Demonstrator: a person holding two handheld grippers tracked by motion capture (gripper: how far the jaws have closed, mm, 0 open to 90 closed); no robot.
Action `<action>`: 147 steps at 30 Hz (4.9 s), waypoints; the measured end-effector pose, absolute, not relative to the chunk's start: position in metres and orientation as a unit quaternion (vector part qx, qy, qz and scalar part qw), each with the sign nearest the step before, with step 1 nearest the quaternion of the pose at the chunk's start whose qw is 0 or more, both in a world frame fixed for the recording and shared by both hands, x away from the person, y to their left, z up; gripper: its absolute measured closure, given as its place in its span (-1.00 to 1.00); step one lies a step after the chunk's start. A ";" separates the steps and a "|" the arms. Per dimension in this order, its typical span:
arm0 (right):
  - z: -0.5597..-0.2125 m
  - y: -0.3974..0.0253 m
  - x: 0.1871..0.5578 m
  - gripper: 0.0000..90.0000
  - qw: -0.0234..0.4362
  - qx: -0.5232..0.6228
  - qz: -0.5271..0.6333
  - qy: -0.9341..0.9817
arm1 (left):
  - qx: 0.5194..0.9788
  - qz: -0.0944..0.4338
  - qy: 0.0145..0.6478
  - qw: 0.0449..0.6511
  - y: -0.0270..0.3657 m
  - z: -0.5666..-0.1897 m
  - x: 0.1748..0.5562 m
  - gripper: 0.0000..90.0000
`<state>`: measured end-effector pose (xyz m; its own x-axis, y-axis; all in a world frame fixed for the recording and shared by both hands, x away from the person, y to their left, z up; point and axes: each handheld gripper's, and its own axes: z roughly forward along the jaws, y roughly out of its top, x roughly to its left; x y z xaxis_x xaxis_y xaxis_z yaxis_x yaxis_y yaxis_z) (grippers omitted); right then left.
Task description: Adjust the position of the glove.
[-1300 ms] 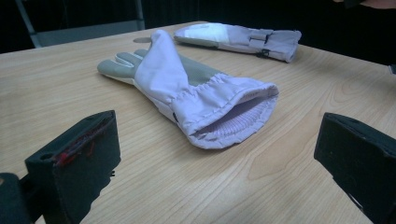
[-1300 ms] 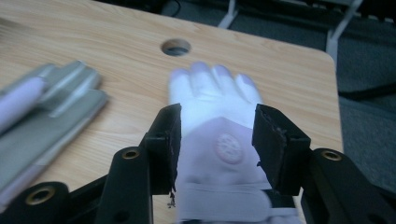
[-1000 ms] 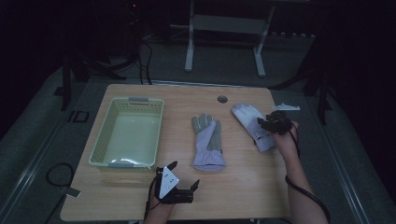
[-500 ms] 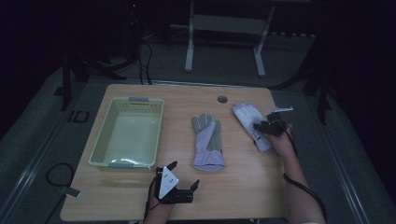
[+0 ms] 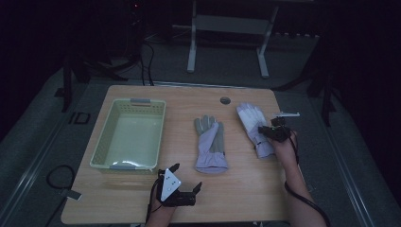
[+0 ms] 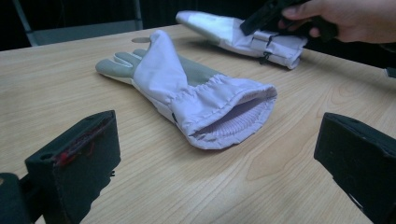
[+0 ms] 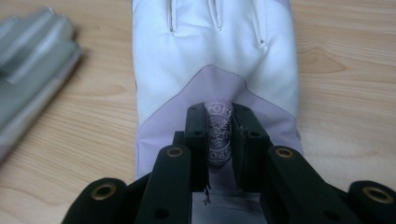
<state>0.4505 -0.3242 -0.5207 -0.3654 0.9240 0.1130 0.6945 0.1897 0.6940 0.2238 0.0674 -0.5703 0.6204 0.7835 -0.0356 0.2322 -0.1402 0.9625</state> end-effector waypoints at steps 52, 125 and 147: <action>-0.531 -0.322 0.377 0.55 0.210 0.656 0.314 0.653 | 0.717 0.255 0.351 0.546 0.065 -0.570 0.223 -0.99; -0.437 -0.302 0.361 0.78 0.175 0.519 0.392 0.739 | 0.717 0.256 0.351 0.545 0.065 -0.570 0.223 -0.99; -0.427 -0.174 0.355 0.78 0.127 0.469 0.394 0.780 | 0.718 0.256 0.348 0.546 0.065 -0.570 0.223 -0.99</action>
